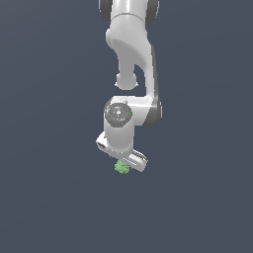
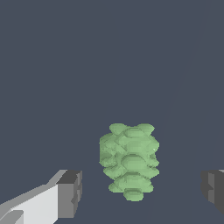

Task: Pick up the object and move it to a goal position.

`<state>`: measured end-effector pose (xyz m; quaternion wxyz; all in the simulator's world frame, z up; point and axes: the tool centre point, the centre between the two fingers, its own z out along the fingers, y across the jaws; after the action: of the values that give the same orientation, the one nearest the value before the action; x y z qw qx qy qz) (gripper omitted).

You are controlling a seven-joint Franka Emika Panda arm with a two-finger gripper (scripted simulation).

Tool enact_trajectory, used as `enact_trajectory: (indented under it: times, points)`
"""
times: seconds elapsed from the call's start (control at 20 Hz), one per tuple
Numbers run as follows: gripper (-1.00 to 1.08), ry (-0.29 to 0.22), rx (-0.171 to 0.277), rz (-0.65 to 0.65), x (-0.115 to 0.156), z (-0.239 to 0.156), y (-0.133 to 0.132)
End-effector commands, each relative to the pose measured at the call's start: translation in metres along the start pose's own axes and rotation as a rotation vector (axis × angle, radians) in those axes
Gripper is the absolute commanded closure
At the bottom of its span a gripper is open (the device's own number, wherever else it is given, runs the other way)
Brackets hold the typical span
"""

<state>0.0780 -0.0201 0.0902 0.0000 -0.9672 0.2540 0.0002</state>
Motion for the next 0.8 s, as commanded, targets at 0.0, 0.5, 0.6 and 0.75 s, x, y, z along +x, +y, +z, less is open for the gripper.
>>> enact_trajectory:
  times: [0.0,0.5,0.6,0.75]
  points:
    - [-0.92,0.0,0.0,0.008,0.001,0.001,0.0]
    - [-0.92,0.0,0.0,0.007,0.0,0.032,0.0]
    - [-0.92,0.0,0.0,0.008,0.0,0.042,0.001]
    - [-0.92,0.0,0.0,0.008,0.0,0.051,0.0]
